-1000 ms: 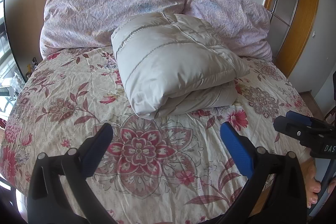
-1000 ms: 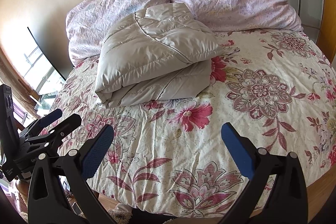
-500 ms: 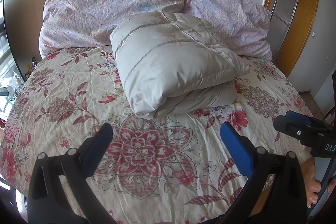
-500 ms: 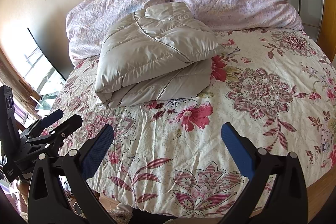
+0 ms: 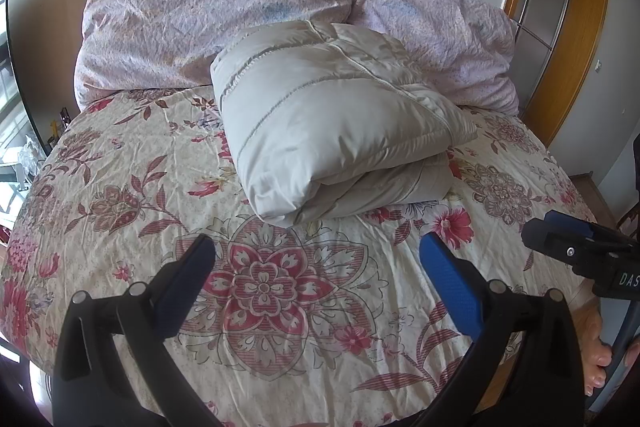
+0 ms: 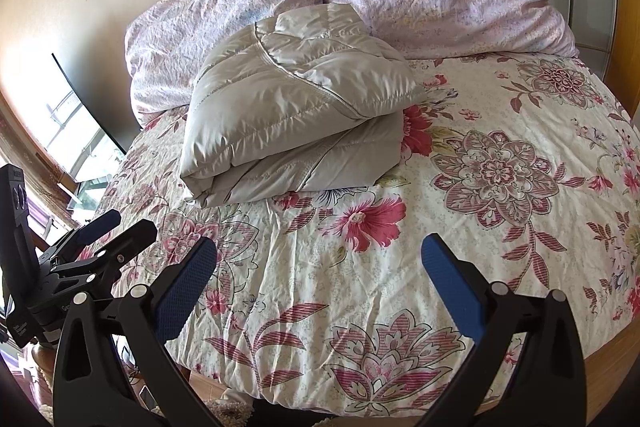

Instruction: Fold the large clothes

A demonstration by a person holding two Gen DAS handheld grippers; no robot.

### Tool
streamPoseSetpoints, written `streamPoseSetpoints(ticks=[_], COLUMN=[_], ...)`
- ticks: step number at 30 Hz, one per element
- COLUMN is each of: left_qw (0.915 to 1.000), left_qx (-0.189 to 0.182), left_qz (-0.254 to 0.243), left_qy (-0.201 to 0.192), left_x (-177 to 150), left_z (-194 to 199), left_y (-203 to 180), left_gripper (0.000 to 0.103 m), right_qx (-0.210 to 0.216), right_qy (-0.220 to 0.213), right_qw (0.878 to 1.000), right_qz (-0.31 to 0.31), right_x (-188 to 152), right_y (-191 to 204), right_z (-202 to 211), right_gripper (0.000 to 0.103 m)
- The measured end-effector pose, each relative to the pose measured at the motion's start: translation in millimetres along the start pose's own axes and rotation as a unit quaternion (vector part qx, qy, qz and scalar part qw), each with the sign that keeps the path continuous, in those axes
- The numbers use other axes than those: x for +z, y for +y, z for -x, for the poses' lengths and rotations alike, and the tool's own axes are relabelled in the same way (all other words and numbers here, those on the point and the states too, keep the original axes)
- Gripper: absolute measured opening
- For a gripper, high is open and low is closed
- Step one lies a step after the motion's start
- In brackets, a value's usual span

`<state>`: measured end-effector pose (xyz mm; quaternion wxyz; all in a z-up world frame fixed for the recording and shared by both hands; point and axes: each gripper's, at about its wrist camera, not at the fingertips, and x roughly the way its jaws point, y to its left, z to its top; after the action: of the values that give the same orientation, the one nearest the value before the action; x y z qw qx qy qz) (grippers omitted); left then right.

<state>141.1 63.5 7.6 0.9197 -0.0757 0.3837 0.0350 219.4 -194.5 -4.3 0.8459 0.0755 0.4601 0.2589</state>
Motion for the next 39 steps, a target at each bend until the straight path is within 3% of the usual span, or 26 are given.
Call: streamPoseSetpoints(ticks=[39], left_qw=[1.0], left_qx=[-0.002], left_qz=[0.004], left_qy=[0.002], left_x=[-1.5], left_z=[-5.8], left_y=[0.8], left_gripper=[0.101], right_qx=[0.001], right_qy=[0.0], right_qw=[1.0], right_qz=[0.001], right_x=[1.6], right_y=[-1.4], right_z=[-1.7], right_gripper=[0.102])
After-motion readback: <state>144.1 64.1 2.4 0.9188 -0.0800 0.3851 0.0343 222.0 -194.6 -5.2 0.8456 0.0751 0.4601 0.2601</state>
